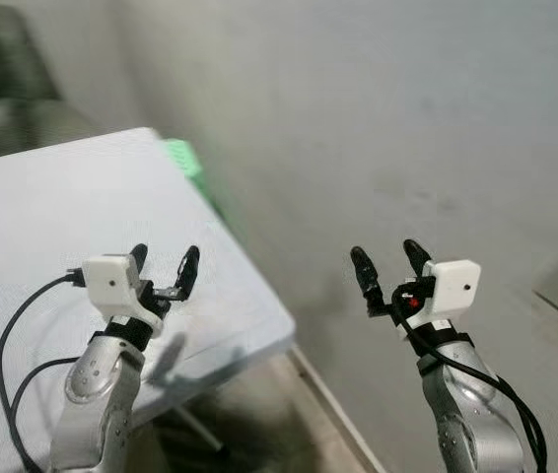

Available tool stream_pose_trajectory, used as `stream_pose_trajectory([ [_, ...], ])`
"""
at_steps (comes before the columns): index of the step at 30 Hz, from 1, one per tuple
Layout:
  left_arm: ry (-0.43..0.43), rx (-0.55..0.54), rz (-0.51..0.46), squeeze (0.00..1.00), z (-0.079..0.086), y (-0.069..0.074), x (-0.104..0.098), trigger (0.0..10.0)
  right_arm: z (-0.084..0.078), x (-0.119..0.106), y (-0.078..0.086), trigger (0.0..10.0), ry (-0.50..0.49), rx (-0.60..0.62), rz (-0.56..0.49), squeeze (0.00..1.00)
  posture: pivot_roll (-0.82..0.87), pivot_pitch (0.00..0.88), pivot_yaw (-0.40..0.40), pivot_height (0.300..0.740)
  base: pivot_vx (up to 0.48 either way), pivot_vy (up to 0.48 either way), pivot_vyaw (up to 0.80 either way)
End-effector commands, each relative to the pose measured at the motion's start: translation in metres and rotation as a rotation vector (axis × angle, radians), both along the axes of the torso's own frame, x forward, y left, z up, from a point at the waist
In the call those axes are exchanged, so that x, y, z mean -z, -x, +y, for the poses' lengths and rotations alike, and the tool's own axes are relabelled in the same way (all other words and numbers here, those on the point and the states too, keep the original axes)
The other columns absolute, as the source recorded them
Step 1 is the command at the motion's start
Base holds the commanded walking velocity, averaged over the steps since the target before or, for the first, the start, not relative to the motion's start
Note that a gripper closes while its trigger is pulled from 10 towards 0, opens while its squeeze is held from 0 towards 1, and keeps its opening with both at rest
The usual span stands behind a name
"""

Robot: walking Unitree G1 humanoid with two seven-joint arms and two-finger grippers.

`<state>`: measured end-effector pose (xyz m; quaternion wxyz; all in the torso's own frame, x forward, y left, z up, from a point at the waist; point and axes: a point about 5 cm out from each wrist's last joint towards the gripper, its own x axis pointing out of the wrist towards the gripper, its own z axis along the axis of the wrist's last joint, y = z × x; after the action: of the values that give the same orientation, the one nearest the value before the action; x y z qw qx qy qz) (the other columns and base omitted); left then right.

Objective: Hang keys on a hook

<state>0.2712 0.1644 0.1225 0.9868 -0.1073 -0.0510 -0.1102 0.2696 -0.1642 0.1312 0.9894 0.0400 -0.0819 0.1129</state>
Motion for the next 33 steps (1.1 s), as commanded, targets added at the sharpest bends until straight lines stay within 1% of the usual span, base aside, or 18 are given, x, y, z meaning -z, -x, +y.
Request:
stream_pose_trajectory([
  [1,-0.015,0.005,-0.01,0.0,-0.002,-0.004,-0.005,10.0,0.0,-0.005,-0.003,10.0,-0.005,-0.004,-0.014,0.0,-0.02,0.0,-0.027,0.74,0.0,0.0,0.8],
  [9,-0.033,0.013,-0.01,0.0,-0.004,-0.012,-0.008,10.0,-0.002,-0.012,-0.011,10.0,0.02,-0.022,-0.025,0.0,-0.01,0.0,-0.04,0.74,0.0,0.0,0.8],
  [15,-0.024,0.001,-0.013,0.0,-0.005,-0.015,-0.009,10.0,-0.002,-0.013,-0.012,10.0,0.023,-0.026,-0.026,0.0,-0.01,0.0,-0.043,0.74,0.0,0.0,0.8],
  [16,-0.007,-0.005,-0.012,0.0,-0.006,-0.016,-0.01,10.0,-0.001,-0.013,-0.013,10.0,0.027,-0.033,-0.024,0.0,-0.01,0.0,-0.047,0.74,0.0,0.0,0.8],
  [24,0.0,-0.009,-0.006,0.0,-0.007,-0.016,-0.009,10.0,-0.001,-0.013,-0.015,10.0,0.029,-0.038,-0.022,0.0,-0.01,0.0,-0.048,0.74,0.0,0.0,0.8],
  [28,0.013,-0.02,0.003,0.0,-0.005,-0.016,-0.008,10.0,-0.002,-0.013,-0.015,10.0,-0.003,-0.041,-0.019,0.0,-0.01,0.0,-0.048,0.74,0.0,0.0,0.0],
  [33,0.035,-0.031,0.022,0.0,-0.004,-0.016,-0.006,10.0,-0.002,-0.014,-0.013,10.0,-0.001,-0.045,-0.019,0.0,-0.01,0.0,-0.048,0.74,0.0,0.0,0.0],
])
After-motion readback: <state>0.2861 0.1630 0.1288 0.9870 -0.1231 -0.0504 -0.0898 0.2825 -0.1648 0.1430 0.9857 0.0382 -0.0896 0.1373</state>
